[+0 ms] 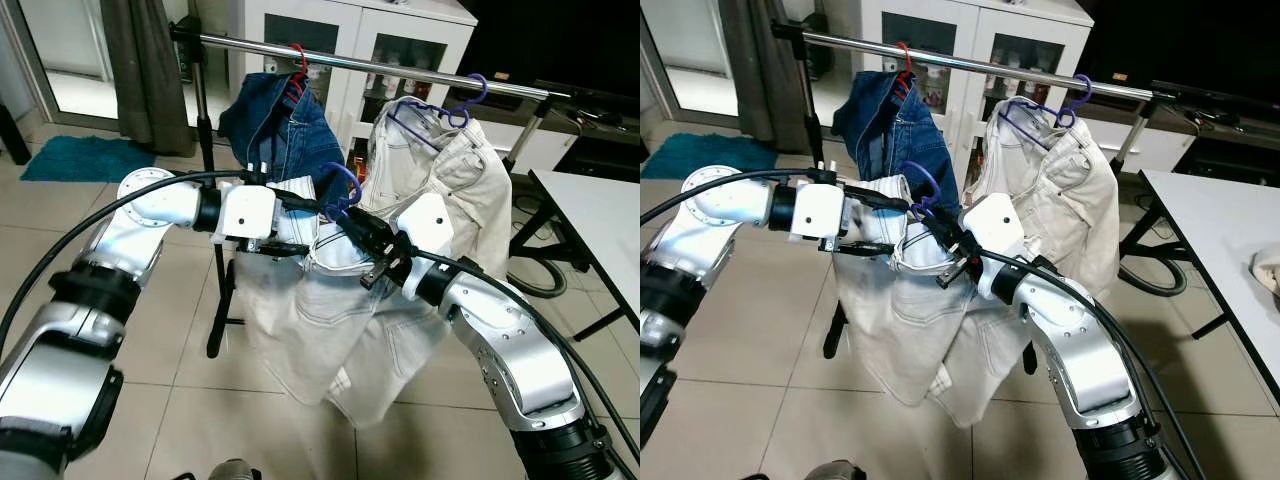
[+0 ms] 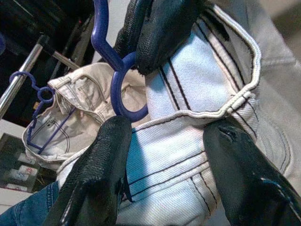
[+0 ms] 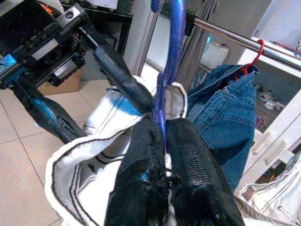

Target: Hang hanger

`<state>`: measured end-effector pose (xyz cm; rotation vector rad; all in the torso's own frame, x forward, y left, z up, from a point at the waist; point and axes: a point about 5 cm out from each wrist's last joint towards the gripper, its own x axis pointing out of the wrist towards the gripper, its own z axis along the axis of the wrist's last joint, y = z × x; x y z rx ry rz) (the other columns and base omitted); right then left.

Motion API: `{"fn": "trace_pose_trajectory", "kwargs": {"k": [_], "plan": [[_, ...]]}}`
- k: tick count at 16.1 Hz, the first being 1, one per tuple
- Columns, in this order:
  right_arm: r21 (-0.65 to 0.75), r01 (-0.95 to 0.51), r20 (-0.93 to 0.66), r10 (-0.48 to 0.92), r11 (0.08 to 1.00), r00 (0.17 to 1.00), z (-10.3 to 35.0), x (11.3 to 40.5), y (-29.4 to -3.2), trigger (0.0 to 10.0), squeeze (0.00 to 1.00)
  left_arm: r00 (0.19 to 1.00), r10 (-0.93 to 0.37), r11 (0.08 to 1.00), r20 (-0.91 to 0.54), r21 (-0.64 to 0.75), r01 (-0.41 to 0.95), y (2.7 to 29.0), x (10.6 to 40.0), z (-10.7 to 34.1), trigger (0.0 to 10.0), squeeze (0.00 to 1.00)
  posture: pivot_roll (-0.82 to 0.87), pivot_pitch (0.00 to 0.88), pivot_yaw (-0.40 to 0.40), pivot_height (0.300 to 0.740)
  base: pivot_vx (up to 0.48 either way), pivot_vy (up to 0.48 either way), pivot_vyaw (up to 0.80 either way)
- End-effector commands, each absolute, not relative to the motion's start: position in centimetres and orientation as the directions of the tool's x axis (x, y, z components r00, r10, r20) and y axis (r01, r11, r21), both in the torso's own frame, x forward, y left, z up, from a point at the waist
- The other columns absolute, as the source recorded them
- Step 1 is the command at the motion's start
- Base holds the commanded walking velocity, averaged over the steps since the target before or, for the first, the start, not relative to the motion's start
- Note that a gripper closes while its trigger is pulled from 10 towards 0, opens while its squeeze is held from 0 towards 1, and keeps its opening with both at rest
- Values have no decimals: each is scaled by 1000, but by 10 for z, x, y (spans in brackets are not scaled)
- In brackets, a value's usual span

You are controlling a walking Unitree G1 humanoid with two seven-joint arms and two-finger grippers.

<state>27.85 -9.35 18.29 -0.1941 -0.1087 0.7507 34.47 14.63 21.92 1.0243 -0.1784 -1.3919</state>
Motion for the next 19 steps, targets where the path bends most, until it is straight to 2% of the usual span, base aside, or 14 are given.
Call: {"fn": "trace_pose_trajectory", "kwargs": {"k": [1,2,4,12,17,19], "plan": [[-257,-655,125,697,710,706,206,276,-94,0,0,216,-830,-212,-514,649,731,143,345,211,10000,0,79,0,-111,740,0,0,0],[-258,-655,126,697,710,706,207,276,-94,0,0,209,-821,-230,-531,643,730,143,344,209,10000,0,79,0,-111,740,0,0,0],[-260,-653,127,695,711,707,207,277,-95,0,0,188,-795,-259,-576,603,754,149,344,204,0,0,80,0,-114,740,0,0,0],[-266,-652,131,697,710,705,210,281,-96,0,0,155,-803,-243,-575,554,797,159,343,203,0,0,90,0,-128,740,0,0,0],[-270,-648,141,695,712,705,213,282,-97,0,0,188,-800,-212,-570,562,800,161,345,200,0,0,85,0,-124,740,0,0,0],[-271,-646,140,694,713,707,213,281,-98,0,0,183,-834,-185,-521,576,796,156,345,206,0,0,85,0,-124,740,0,0,0]]}}
